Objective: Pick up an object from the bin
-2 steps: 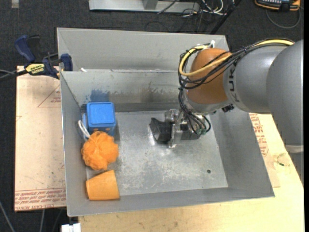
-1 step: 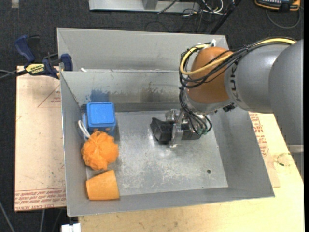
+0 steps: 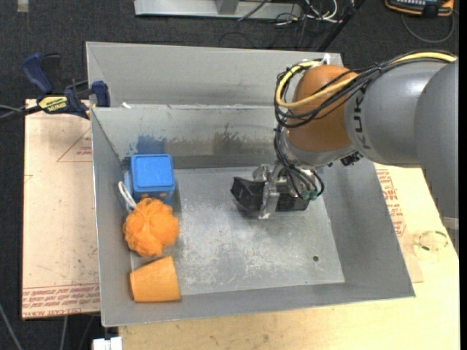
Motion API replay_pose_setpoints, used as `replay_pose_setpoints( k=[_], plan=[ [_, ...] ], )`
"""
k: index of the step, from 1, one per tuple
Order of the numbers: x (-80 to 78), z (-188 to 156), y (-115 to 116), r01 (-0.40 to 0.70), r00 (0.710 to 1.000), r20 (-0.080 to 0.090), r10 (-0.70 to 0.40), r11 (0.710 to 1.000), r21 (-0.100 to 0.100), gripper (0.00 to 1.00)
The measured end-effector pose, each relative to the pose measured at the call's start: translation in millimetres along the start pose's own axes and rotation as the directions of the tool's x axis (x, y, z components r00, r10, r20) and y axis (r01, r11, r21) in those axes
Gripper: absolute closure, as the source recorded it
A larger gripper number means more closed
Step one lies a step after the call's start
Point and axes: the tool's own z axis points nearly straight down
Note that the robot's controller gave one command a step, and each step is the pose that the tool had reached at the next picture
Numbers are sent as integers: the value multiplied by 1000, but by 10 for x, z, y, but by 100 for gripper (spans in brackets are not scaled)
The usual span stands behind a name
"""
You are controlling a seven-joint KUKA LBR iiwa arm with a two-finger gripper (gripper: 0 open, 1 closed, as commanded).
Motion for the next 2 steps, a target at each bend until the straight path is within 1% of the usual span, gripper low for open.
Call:
replay_pose_setpoints(
  k=[2],
  plan=[
    [-12,-294,0,0,1000,4,0,1000,0,100]
  ],
)
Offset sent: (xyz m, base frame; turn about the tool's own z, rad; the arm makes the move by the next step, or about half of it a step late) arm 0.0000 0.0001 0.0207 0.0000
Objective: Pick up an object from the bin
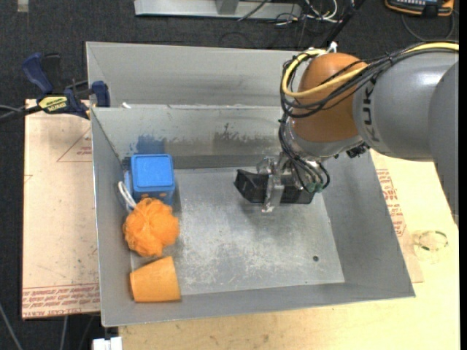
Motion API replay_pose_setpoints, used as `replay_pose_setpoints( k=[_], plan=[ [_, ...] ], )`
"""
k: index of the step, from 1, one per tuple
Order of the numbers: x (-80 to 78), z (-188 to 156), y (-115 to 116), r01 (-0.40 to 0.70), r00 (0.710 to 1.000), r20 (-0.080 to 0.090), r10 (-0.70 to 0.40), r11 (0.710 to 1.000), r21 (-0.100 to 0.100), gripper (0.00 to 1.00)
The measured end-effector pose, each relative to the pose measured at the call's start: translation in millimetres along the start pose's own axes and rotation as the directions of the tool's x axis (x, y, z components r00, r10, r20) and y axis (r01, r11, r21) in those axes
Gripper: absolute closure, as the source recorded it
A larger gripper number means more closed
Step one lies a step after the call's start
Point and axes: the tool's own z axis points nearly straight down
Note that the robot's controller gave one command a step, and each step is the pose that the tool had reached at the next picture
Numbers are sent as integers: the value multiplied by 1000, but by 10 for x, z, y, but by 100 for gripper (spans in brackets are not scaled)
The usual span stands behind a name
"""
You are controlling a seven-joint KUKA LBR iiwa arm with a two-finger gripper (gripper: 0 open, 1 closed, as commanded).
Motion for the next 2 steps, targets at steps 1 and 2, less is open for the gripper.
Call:
replay_pose_setpoints(
  k=[1,2],
  plan=[
    [-1,-103,1,0,1000,0,0,1000,0,100],
    [-4,-180,2,0,1000,1,0,1000,0,100]
  ],
)
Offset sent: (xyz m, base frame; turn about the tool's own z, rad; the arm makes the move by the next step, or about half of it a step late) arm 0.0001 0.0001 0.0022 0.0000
